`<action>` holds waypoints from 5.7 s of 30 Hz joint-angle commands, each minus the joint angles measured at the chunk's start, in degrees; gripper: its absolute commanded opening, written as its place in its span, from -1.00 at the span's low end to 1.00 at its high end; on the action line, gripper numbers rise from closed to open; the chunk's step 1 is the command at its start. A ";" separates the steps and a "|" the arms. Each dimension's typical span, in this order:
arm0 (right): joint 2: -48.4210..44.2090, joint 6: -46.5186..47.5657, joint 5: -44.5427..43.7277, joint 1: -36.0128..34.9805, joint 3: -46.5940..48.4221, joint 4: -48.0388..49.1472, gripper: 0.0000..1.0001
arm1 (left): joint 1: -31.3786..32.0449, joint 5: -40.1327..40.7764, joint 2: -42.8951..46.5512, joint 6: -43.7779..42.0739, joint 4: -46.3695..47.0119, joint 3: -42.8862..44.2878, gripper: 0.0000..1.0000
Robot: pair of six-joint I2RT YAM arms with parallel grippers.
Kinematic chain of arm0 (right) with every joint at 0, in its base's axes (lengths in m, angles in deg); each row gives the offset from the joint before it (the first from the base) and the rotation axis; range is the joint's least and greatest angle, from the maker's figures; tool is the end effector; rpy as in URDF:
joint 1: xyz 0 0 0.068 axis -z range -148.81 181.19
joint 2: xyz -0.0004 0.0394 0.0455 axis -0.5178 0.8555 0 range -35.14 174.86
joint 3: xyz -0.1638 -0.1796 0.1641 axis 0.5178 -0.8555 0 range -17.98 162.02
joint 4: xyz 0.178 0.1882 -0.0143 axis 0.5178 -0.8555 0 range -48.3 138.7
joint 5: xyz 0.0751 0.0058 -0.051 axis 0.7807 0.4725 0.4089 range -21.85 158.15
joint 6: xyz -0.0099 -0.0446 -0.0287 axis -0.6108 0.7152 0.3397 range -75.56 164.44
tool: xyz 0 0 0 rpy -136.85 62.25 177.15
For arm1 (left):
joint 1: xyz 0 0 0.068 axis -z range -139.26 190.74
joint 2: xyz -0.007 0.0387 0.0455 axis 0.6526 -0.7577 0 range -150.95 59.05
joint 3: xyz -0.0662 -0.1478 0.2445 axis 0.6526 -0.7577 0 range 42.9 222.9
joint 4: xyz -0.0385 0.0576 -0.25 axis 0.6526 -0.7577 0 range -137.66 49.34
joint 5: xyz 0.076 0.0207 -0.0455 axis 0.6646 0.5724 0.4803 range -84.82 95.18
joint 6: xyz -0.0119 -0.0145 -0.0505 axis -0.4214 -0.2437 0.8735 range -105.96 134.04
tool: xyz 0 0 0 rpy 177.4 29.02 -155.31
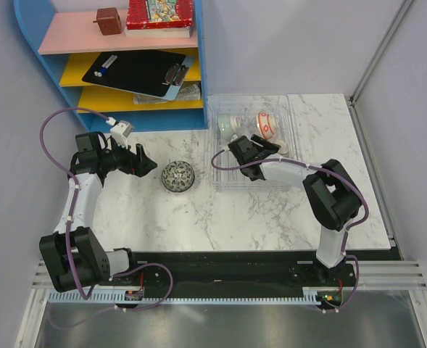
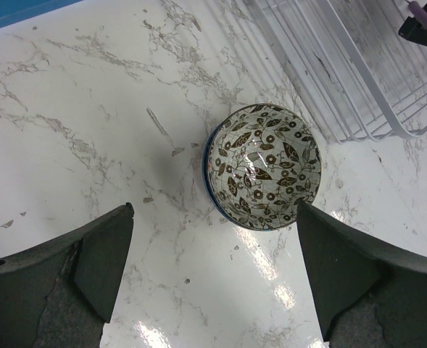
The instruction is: Load the bowls into the dish rack
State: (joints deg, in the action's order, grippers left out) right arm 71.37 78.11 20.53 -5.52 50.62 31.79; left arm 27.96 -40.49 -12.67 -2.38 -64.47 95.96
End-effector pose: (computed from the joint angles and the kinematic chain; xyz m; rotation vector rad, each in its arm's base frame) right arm 0.3252 0.2097 0.2048 -1.0767 2.0927 -1.0084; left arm 0.2522 0.0311 0.2966 0.4531 2.0733 -0.6187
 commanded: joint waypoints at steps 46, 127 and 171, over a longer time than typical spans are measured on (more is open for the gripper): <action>3.17 -0.62 2.70 -0.03 12.35 -21.06 0.95 | -0.32 -1.18 1.32 -1.41 1.49 -0.67 0.99; -41.66 -9.50 51.92 2.34 2.24 -19.13 0.95 | 22.53 22.91 -22.32 -13.20 5.18 9.61 -0.76; -19.08 -44.12 100.59 14.03 13.76 -7.28 0.95 | 24.02 1.46 -7.72 -4.49 -2.56 21.82 -0.96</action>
State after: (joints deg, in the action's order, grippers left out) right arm 48.34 43.20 101.40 5.62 62.05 20.27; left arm 50.91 -32.51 -17.48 -9.18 -69.30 113.71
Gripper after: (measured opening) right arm 0.975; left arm 0.045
